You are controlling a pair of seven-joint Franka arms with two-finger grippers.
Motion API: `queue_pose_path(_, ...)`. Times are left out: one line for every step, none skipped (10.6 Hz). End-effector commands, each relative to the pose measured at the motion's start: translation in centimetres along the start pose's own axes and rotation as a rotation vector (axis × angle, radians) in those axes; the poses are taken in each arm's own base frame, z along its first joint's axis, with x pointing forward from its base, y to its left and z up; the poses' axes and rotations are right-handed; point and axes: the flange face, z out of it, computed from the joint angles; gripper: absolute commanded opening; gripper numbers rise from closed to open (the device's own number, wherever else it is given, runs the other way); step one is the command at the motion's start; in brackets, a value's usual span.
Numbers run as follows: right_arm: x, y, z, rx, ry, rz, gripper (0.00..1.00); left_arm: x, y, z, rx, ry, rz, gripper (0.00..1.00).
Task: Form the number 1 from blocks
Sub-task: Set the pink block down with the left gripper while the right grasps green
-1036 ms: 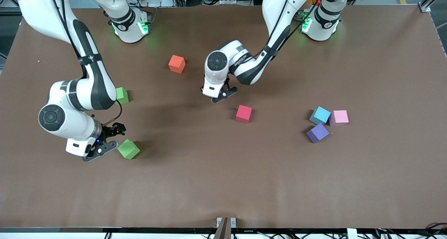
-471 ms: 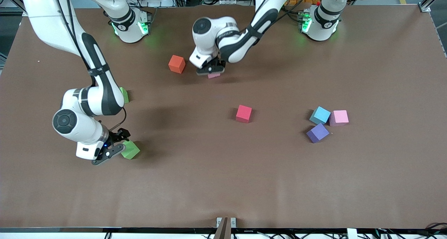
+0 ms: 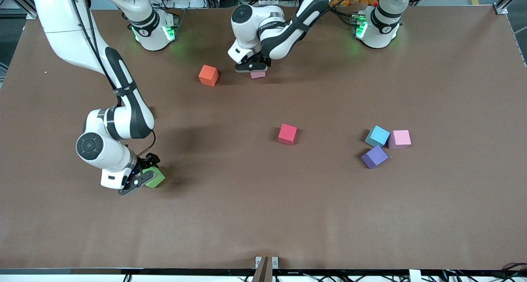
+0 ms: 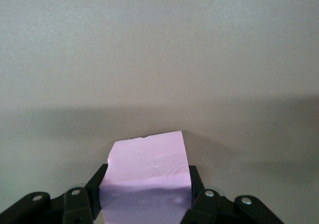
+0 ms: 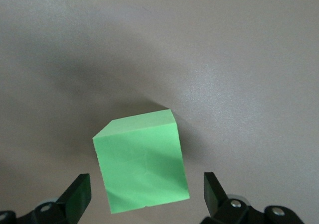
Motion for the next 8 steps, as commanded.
queue_pose_path(0.1,-0.2,0.6,0.013,0.006,0.003,1.00,-3.1,-0.8,1.5,-0.052,-0.010,0.020,0.00)
queue_pose_path(0.1,-0.2,0.7,0.013,0.006,0.003,1.00,-3.6,-0.9,1.8,-0.067,-0.013,0.025,0.00)
queue_pose_path(0.2,-0.4,0.8,0.013,0.006,0.000,1.00,-3.8,-0.8,1.7,-0.074,-0.014,0.026,0.00)
queue_pose_path(0.2,-0.6,0.8,0.013,0.006,-0.003,1.00,-4.5,-0.5,1.6,-0.078,-0.020,0.019,0.00)
queue_pose_path(0.3,-0.7,0.9,0.013,0.005,-0.005,1.00,-5.0,-0.3,1.5,-0.080,-0.024,0.011,0.00)
queue_pose_path(0.2,-0.6,1.2,0.013,0.003,-0.004,1.00,-5.2,-0.3,1.5,-0.082,-0.027,0.000,0.00)
queue_pose_path(0.2,-0.7,1.4,0.008,0.015,-0.006,0.69,-5.2,-0.3,1.6,-0.079,-0.029,-0.014,0.00)
queue_pose_path(0.0,-0.7,1.7,0.005,0.019,-0.003,0.22,-5.0,-0.3,1.7,-0.080,-0.033,-0.025,0.00)
